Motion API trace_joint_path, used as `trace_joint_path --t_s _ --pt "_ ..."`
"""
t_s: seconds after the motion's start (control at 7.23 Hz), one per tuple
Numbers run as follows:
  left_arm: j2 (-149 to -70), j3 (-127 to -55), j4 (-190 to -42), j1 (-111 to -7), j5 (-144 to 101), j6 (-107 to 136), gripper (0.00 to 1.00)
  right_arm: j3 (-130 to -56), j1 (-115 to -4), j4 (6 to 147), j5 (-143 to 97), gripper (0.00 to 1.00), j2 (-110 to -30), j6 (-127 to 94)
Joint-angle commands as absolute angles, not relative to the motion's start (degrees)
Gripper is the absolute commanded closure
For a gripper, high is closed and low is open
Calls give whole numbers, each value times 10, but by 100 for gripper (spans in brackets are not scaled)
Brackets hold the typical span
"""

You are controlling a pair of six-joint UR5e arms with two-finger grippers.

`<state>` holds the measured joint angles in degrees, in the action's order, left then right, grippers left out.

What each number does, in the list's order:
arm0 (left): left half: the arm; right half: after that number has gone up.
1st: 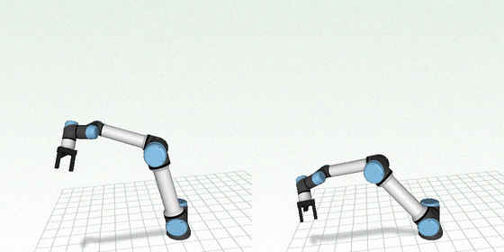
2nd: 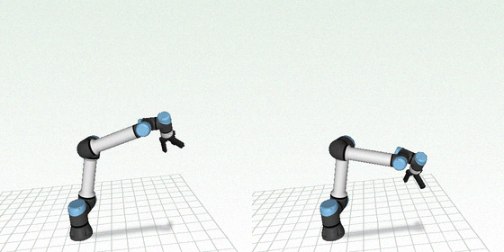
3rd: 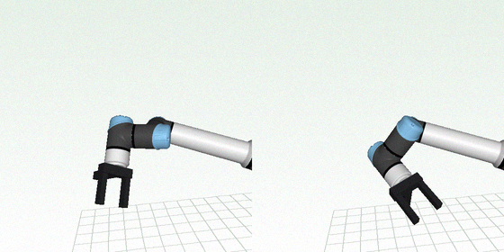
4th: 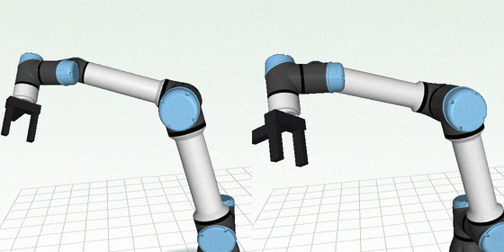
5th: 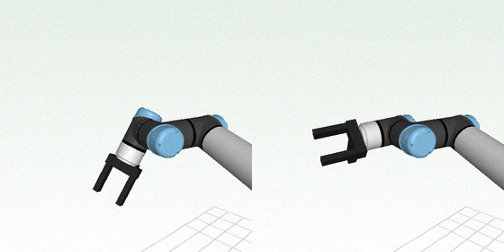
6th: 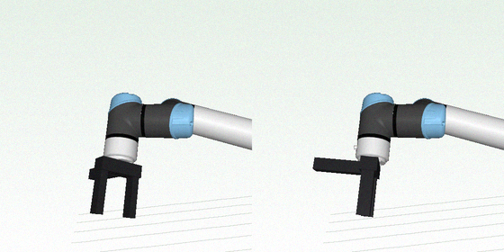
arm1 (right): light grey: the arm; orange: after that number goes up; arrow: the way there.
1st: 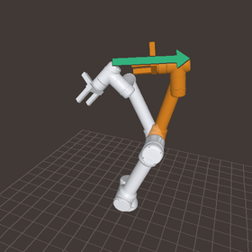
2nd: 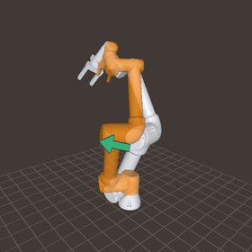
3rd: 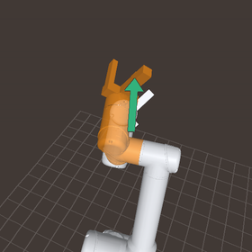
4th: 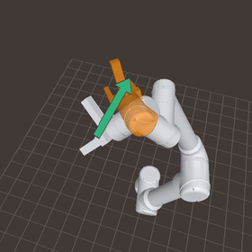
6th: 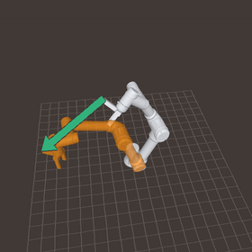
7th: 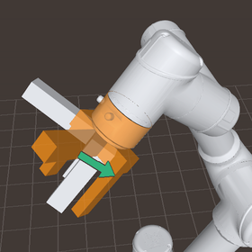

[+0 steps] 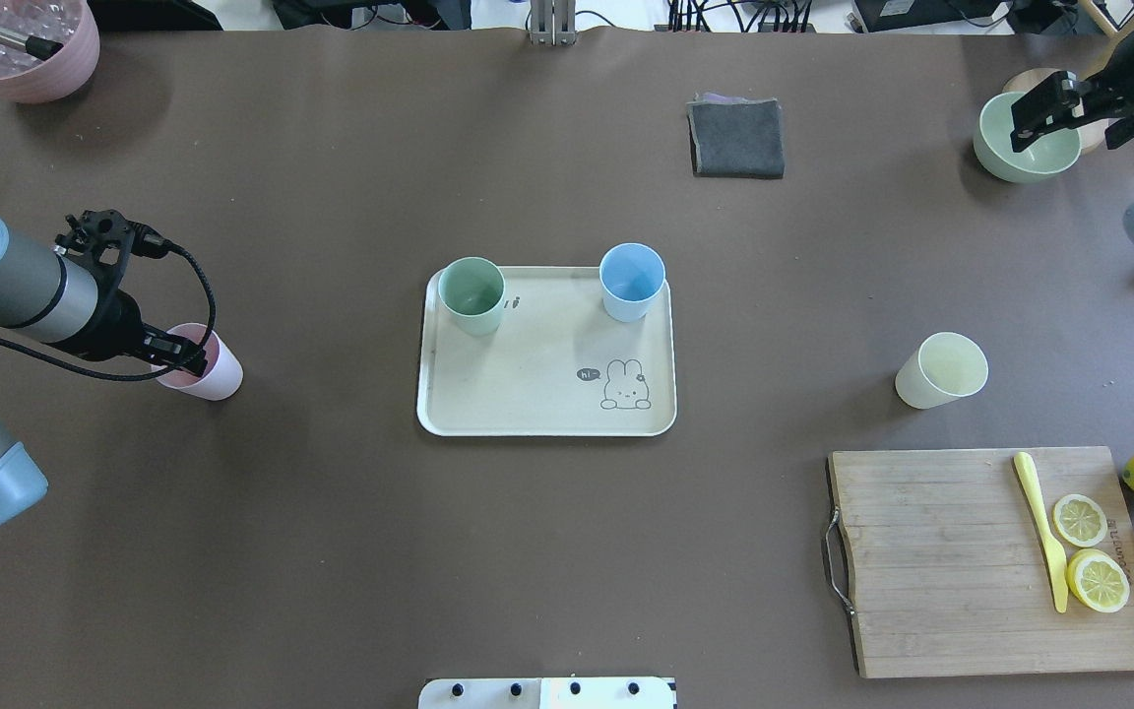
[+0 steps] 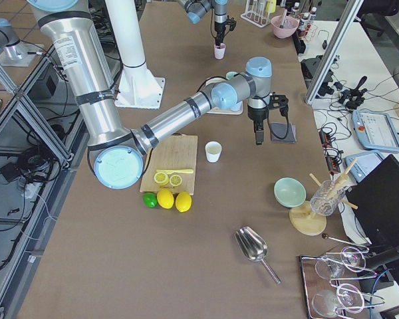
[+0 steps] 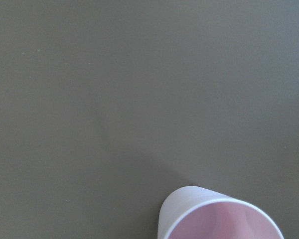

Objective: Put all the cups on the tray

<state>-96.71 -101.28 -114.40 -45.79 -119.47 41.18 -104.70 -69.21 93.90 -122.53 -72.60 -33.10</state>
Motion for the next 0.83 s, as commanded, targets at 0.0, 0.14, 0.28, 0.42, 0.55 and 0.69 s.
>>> trace_joint_path --t_s 0.0,0.14,0.28,0.42,0.55,0.69 --pt "-985 -1026 -1136 -456 -1198 414 100 -1064 -693 938 -1224 0 -764 -310" --pt "-1017 -1037 -1099 -456 -1205 417 100 -1081 -693 938 -1225 0 -791 -307" --pt "-1078 -1052 -1014 -456 -1210 424 100 -1095 -693 937 -1225 0 -816 -308" --pt "-1136 -1054 -962 -450 -1209 467 100 -1099 -693 913 -1225 0 -841 -309" --pt "-1160 -1048 -958 -408 -1205 507 100 -1086 -693 847 -1226 0 -879 -312" --pt "-1191 -1030 -958 -380 -1200 544 100 -1080 -693 815 -1229 0 -899 -315"
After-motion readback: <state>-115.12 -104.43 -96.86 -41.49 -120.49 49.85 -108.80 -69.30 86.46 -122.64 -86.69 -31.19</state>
